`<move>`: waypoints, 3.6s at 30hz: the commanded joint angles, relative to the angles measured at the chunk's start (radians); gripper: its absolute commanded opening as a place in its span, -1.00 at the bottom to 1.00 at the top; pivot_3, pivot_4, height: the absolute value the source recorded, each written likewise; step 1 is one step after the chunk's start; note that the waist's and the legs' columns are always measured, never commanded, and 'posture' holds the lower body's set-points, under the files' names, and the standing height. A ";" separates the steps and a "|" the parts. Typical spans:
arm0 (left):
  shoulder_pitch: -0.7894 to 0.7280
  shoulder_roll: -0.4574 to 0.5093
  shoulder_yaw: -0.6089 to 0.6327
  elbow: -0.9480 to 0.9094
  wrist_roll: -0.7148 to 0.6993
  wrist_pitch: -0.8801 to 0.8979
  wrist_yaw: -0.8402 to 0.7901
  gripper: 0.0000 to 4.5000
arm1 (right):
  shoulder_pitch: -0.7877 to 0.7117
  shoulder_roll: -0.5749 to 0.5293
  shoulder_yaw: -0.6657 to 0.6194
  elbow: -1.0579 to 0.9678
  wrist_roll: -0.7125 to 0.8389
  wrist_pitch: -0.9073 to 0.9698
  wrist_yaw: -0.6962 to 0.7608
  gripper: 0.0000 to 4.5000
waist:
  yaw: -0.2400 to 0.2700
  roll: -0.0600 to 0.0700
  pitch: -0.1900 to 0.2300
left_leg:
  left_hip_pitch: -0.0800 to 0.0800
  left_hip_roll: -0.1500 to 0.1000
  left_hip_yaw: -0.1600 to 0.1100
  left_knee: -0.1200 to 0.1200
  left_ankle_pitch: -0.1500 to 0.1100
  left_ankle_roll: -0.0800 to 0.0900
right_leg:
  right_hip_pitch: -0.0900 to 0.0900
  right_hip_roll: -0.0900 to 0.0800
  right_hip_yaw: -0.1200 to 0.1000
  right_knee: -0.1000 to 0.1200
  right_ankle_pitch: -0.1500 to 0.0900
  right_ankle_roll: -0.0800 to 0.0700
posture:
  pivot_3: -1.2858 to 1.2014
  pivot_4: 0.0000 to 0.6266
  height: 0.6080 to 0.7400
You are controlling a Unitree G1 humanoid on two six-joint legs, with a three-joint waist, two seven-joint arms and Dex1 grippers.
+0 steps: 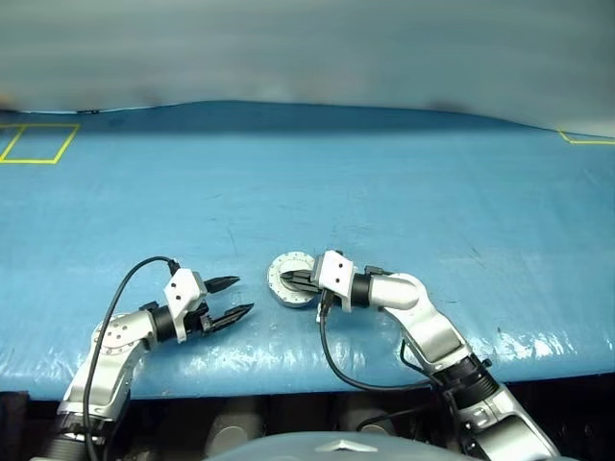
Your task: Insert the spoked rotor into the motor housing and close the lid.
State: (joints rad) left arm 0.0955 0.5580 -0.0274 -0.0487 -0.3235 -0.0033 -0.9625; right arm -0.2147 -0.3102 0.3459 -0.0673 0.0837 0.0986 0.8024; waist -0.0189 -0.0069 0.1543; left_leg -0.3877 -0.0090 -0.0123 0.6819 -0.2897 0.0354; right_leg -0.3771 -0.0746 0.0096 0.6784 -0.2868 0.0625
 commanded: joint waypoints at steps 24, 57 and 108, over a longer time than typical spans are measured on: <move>-0.025 -0.032 -0.047 -0.021 0.015 -0.016 -0.007 0.40 | 0.047 -0.002 -0.014 -0.073 0.035 0.049 -0.052 0.54 | -0.001 0.000 0.000 | -0.008 -0.001 0.000 -0.001 0.000 0.000 | -0.007 0.001 -0.001 -0.001 0.000 0.000 | 0.03 -0.52 1.00; -0.003 -0.024 -0.050 -0.032 0.020 -0.013 0.017 0.40 | 0.046 0.018 0.023 0.011 0.036 0.090 -0.027 0.54 | -0.003 0.000 0.000 | -0.005 0.000 0.000 0.000 0.000 0.000 | -0.004 0.003 -0.001 0.000 0.000 0.000 | 0.03 -0.52 1.00; 0.005 -0.034 -0.058 -0.023 0.040 -0.019 0.027 0.40 | 0.030 0.039 0.007 0.044 0.001 0.025 -0.075 0.82 | -0.003 0.000 0.000 | 0.005 0.000 0.001 -0.009 0.000 0.000 | 0.003 -0.003 0.000 -0.006 0.000 -0.001 | 0.03 -0.52 1.00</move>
State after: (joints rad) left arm 0.0989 0.5299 -0.0863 -0.0489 -0.2852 -0.0093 -0.9377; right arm -0.1891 -0.2698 0.3599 -0.0347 0.0850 0.1172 0.7312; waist -0.0216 -0.0070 0.1539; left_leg -0.3825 -0.0089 -0.0110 0.6724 -0.2896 0.0359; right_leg -0.3738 -0.0774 0.0090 0.6713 -0.2871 0.0613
